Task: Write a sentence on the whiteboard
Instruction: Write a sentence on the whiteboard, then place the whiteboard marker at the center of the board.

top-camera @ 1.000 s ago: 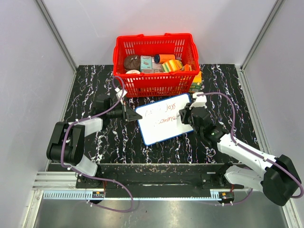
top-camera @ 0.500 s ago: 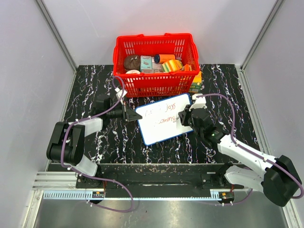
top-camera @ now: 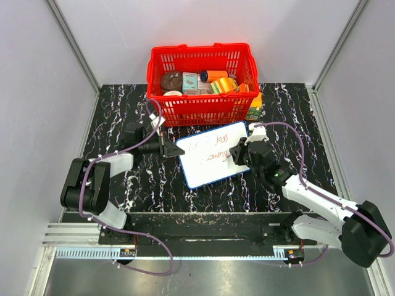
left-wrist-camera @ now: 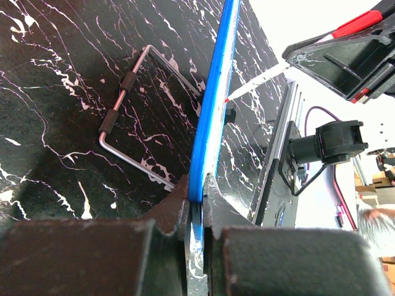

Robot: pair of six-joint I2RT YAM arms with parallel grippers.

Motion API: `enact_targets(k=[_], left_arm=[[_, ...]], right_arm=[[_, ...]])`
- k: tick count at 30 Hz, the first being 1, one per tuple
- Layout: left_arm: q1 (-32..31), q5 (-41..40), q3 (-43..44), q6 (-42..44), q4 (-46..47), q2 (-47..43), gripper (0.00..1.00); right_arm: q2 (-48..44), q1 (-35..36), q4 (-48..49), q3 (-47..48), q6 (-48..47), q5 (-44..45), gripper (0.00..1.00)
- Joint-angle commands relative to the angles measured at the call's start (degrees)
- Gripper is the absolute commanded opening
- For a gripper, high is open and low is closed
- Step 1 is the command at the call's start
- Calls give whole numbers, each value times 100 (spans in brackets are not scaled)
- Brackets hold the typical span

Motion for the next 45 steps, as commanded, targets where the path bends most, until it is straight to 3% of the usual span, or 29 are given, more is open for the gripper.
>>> enact_targets(k=[1, 8, 18, 24, 27, 32, 34, 35, 37, 38, 45], left_arm=[[-52, -701, -47, 669, 0, -29, 0], [-52, -701, -47, 669, -8, -29, 0], [-52, -701, -38, 669, -8, -29, 0], [-52, -701, -91, 695, 0, -169, 2], [-61, -798, -143, 721, -17, -344, 17], [-175, -1079, -249, 739, -9, -722, 58], [-219, -1316, -302, 722, -26, -960, 69], [-254, -1360, -328, 713, -9, -1047, 85], [-272, -1571, -398, 634, 0, -1328, 95], [-281, -1641, -416, 599, 9, -1425, 99], [-307, -2763, -452, 327, -647, -2715, 99]], right_arm=[[76, -50, 168, 32, 187, -177, 0], [-178, -42, 257, 103, 380, -239, 0], [-1760, -42, -191, 50, 381, 68, 0], [-1779, -42, -376, 173, 310, 25, 0], [-1796, -42, -420, 138, 345, -46, 0], [-1875, -42, -482, 121, 433, -98, 0], [-1919, -42, -490, 138, 451, -142, 0], [-1963, -42, -673, 138, 468, -151, 0], [-1998, -50, -745, 138, 512, -169, 0], [-2016, -42, -789, 147, 530, -195, 0], [-2209, -42, -1009, -63, 960, -370, 0]])
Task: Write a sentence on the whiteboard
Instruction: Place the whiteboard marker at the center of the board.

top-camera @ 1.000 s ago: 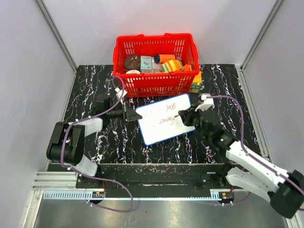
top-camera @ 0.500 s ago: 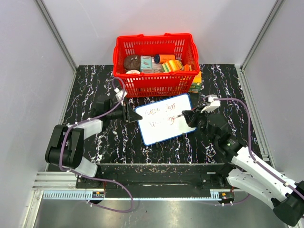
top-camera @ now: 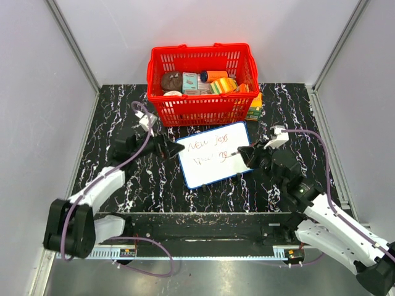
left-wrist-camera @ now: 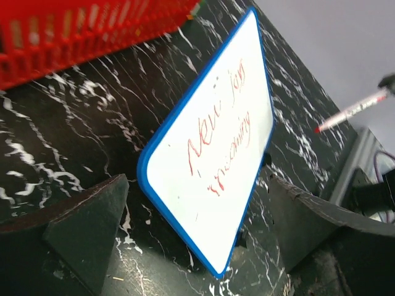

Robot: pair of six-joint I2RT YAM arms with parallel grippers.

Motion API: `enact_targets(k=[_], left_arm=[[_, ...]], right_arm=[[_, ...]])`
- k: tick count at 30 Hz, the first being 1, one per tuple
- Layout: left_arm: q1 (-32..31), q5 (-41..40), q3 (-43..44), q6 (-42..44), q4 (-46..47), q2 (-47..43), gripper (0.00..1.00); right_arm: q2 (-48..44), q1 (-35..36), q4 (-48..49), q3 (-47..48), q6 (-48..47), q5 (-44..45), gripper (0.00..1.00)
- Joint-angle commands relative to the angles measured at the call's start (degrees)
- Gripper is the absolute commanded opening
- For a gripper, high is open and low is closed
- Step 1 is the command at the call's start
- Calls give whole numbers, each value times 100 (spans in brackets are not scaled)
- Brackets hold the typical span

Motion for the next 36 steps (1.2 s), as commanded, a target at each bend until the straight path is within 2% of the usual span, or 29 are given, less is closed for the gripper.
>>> enact_targets(k=[1, 8, 17, 23, 27, 32, 35, 36], left_arm=[[-25, -1118, 16, -155, -400, -912, 99], [-34, -2208, 183, -427, -1673, -2221, 99], [-52, -3482, 946, -577, -3545, -2979, 99], [-69, -3598, 1554, -419, -4224, -3067, 99], [-78, -3572, 1669, -392, -4330, -3181, 99], [-78, -3317, 1722, -462, -4365, -3199, 99], [-78, -3264, 1757, -462, -4383, -3199, 99], [-78, -3255, 1765, -454, -4383, -3216, 99]], right_arm=[[-185, -37, -170, -105, 494, -222, 0], [-615, -37, -407, -860, 1374, -565, 0], [-1239, -46, -1347, -1441, 2218, -758, 0], [-1416, -37, -1717, -1871, 2727, -1004, 0], [-1407, -37, -1752, -2162, 3228, -979, 0], [-1407, -37, -1770, -2215, 3308, -689, 0], [-1372, -37, -1814, -2189, 3361, -574, 14], [-1363, -46, -1814, -2189, 3370, -574, 31]])
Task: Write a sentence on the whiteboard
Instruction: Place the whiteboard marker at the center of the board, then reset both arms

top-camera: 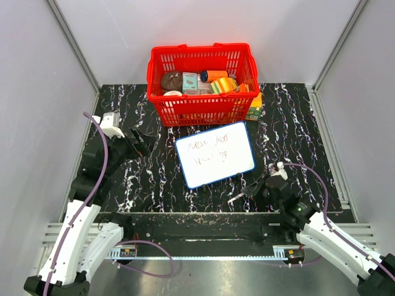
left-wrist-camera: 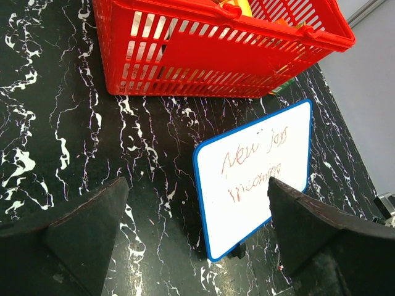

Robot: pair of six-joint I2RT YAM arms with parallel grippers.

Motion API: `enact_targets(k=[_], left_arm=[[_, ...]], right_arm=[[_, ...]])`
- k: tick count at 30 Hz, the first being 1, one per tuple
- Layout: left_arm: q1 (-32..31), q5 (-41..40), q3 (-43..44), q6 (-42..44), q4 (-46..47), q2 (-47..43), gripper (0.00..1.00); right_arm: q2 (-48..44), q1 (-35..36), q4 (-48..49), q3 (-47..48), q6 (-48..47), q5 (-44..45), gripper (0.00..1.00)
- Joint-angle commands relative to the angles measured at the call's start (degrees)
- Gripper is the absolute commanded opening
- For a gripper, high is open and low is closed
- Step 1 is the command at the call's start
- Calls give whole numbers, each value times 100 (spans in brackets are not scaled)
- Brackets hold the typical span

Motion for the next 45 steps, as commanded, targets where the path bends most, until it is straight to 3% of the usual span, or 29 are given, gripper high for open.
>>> enact_targets(k=[1, 4, 7, 17, 24, 34, 45], left_arm=[[-19, 106, 260, 36, 26, -60, 99], [-19, 159, 242, 27, 34, -60, 99], [-19, 229, 233, 19, 34, -34, 99], [-19, 923, -109, 27, 596, -122, 99], [-19, 1241, -505, 71, 966, -113, 99], [-19, -586, -1059, -209, 694, -87, 99], [-19, -1142, -1480, -228, 1105, 221, 99]], right_arm=[[38, -31, 33, 73, 192, 294, 45], [3, -31, 16, 117, 130, 276, 85], [-50, -31, -11, 196, 95, 364, 100], [-182, -31, 68, 600, -458, 785, 100], [-68, -31, 112, 1022, -1389, 1391, 100], [214, -31, 341, 1874, -3507, 2928, 100], [-49, -31, 1200, 1718, -4667, 3879, 100]])
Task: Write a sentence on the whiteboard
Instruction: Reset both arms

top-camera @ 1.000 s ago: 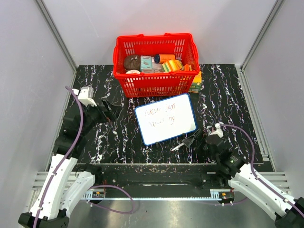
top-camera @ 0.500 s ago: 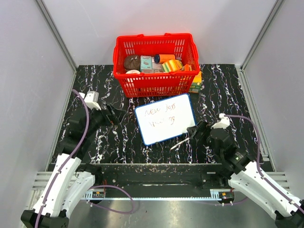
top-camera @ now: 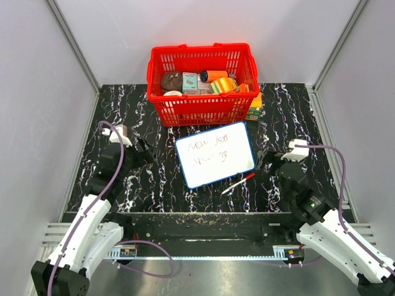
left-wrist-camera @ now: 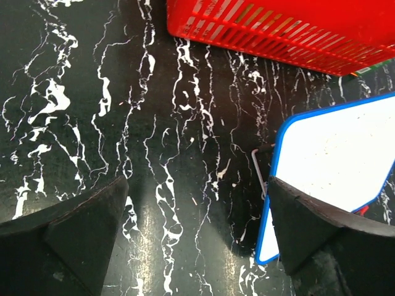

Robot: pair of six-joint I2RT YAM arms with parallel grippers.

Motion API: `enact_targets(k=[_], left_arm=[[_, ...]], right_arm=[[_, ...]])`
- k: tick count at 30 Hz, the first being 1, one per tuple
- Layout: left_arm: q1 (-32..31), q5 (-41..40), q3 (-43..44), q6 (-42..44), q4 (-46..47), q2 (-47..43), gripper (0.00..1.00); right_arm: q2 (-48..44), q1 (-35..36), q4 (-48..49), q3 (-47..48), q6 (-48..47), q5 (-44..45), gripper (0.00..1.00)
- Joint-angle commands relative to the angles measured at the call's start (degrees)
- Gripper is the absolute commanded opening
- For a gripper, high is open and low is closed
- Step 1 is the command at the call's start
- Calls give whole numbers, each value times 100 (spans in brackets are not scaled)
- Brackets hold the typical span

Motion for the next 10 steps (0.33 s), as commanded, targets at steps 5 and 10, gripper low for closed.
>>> enact_targets(k=[5, 10], left_arm=[[-4, -486, -192, 243, 960, 40, 99], [-4, -819, -701, 323, 2022, -145, 99]], right_arm=[[-274, -26, 1692, -530, -1413, 974, 100], [147, -26, 3450, -1435, -2360, 1484, 100]])
